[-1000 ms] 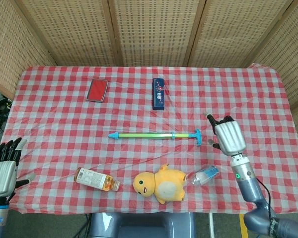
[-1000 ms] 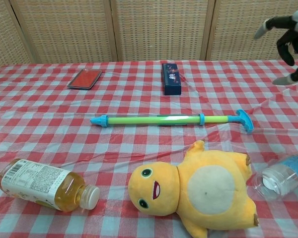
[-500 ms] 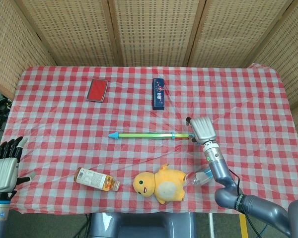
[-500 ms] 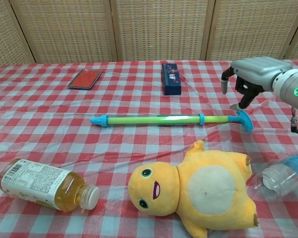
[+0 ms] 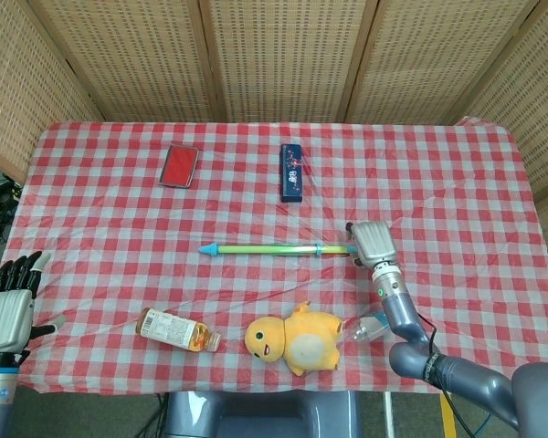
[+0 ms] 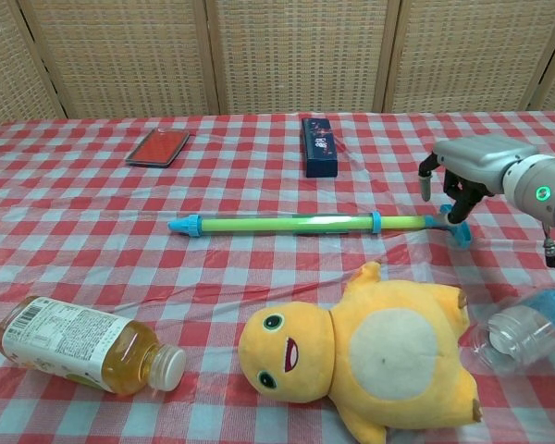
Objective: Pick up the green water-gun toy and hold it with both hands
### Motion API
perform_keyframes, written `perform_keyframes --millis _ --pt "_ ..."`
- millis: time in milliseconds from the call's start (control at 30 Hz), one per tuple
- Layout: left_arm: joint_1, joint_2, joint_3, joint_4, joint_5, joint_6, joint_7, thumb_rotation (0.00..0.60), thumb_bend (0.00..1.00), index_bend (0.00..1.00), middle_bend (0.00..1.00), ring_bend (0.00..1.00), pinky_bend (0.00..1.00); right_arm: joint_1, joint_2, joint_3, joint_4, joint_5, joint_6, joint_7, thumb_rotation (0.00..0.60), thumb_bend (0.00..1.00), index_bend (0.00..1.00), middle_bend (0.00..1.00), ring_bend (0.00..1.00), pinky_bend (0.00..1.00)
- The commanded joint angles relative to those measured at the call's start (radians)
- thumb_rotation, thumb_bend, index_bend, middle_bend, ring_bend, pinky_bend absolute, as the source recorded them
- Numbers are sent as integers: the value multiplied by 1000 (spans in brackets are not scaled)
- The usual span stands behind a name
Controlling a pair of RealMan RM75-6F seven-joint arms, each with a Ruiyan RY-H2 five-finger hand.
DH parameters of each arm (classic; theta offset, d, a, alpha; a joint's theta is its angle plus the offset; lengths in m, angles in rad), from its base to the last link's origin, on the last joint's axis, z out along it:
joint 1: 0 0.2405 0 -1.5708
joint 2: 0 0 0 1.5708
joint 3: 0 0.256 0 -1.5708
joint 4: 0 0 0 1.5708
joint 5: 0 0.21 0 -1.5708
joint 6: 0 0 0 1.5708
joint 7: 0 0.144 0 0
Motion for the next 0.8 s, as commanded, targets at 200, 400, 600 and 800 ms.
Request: perform_keyframes --millis 200,400,600,800 --pt "-2 0 -2 0 -2 -3 -1 600 66 0 0 0 0 15 -17 -11 51 41 -27 -4 600 486 484 1000 1000 769" --pt "-4 -2 -3 3 -9 -11 -2 600 65 0 0 0 0 26 -36 -22 83 69 -49 -14 600 486 483 1000 1000 769" --pt "-7 -4 -4 6 -14 -17 -3 600 66 0 0 0 0 38 -57 -29 126 90 -72 -15 600 487 487 1000 1000 769" --pt "-11 -6 -7 11 -23 -27 -1 600 66 0 0 0 0 46 -76 -34 165 103 -94 -10 600 498 585 1000 1000 769"
